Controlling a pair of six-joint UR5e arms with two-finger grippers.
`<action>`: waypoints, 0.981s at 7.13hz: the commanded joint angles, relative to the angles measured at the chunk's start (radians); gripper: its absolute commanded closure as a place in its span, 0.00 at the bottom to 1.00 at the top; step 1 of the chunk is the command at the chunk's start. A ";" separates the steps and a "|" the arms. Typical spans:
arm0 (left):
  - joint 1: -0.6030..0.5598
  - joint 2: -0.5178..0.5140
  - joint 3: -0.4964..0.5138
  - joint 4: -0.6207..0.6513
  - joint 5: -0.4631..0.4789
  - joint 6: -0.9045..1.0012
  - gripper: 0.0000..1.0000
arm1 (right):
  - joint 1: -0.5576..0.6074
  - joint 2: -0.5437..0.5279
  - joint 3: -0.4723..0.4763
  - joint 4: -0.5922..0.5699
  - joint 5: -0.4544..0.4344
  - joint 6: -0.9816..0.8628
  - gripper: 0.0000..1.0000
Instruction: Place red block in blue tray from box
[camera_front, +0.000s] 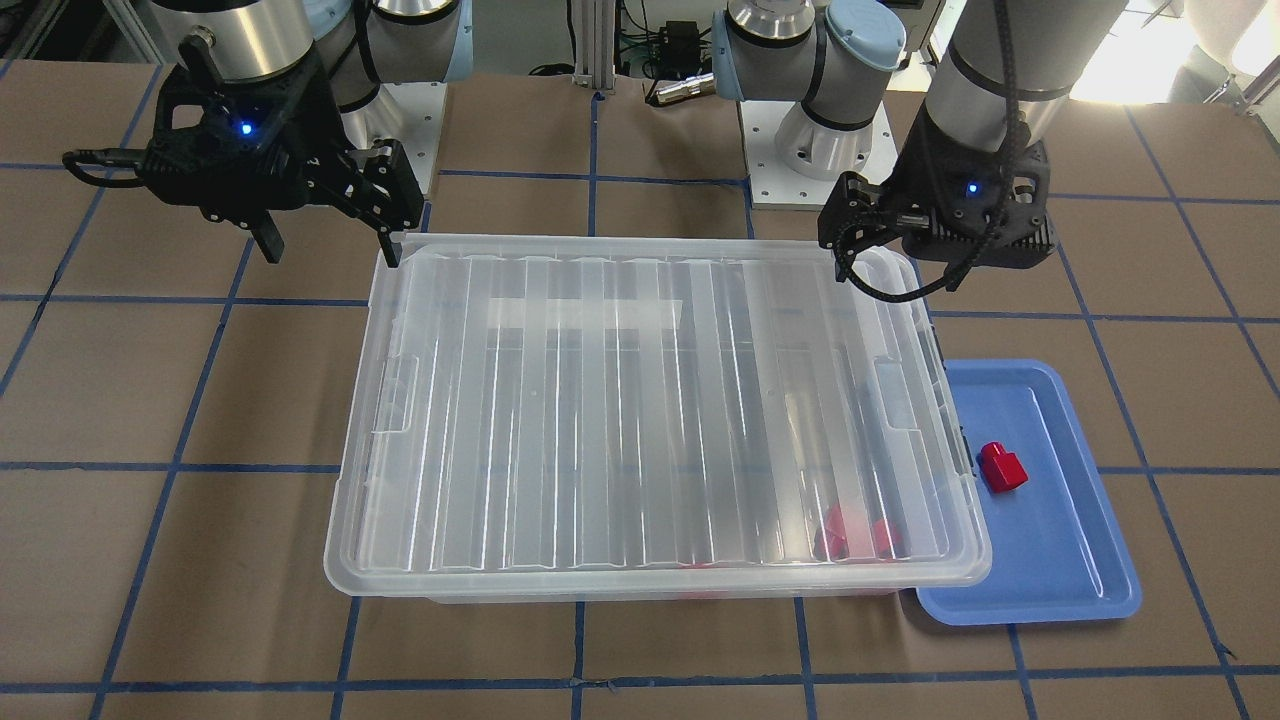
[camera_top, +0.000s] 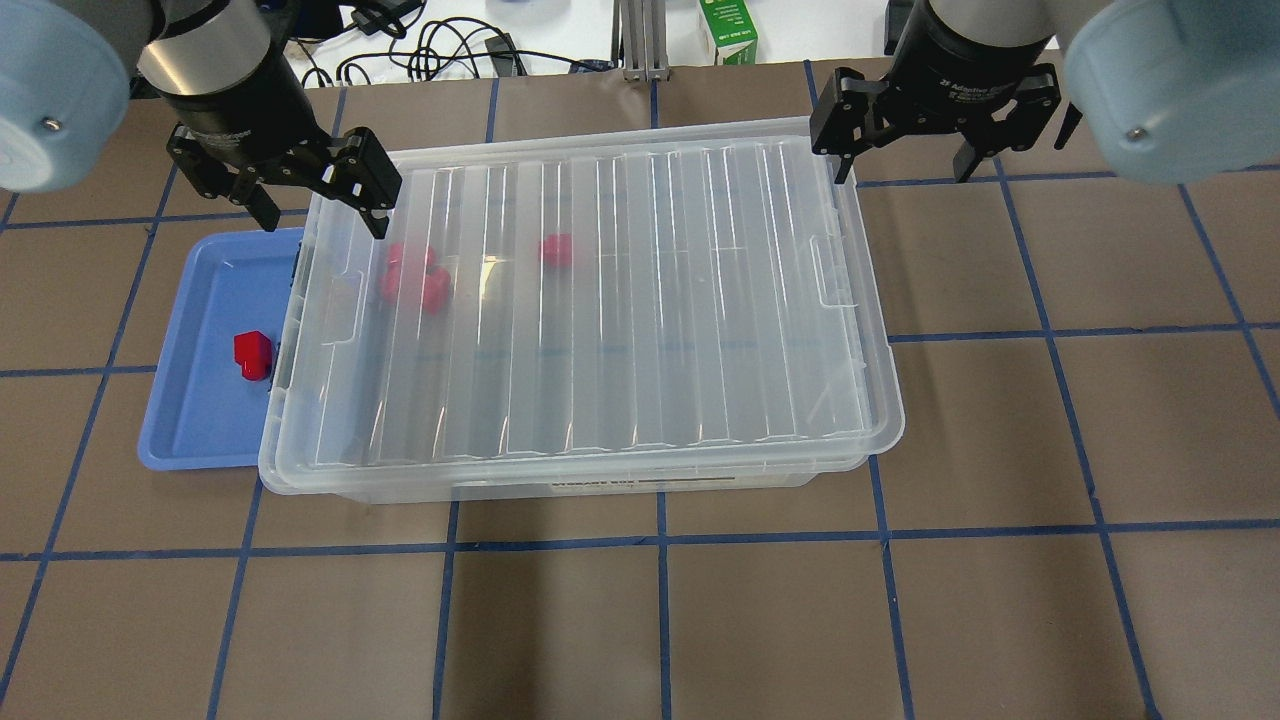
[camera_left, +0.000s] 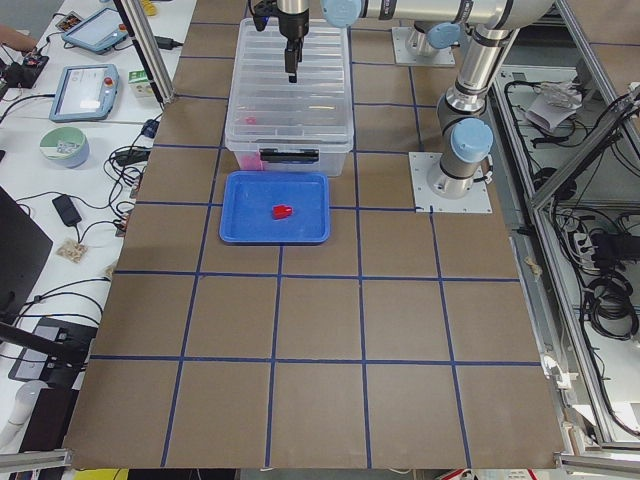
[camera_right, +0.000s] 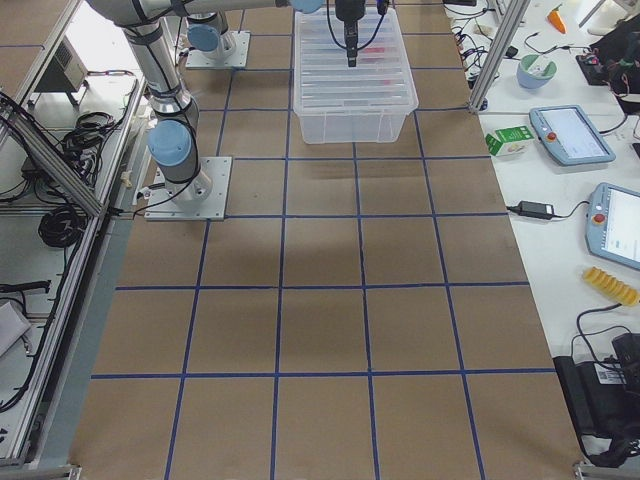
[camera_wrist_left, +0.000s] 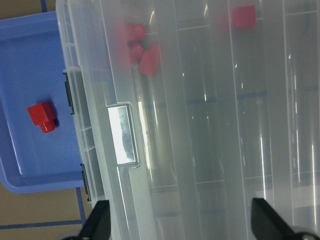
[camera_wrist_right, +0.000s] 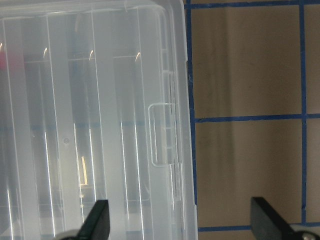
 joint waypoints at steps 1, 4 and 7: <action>0.011 0.037 0.000 0.001 -0.002 0.021 0.00 | 0.003 0.006 -0.005 0.017 0.003 -0.004 0.00; 0.010 0.045 -0.004 -0.004 -0.008 -0.001 0.00 | 0.003 0.005 -0.005 0.015 0.003 -0.004 0.00; 0.014 0.045 0.008 -0.009 -0.054 -0.028 0.00 | 0.003 0.006 -0.003 0.013 0.003 -0.001 0.00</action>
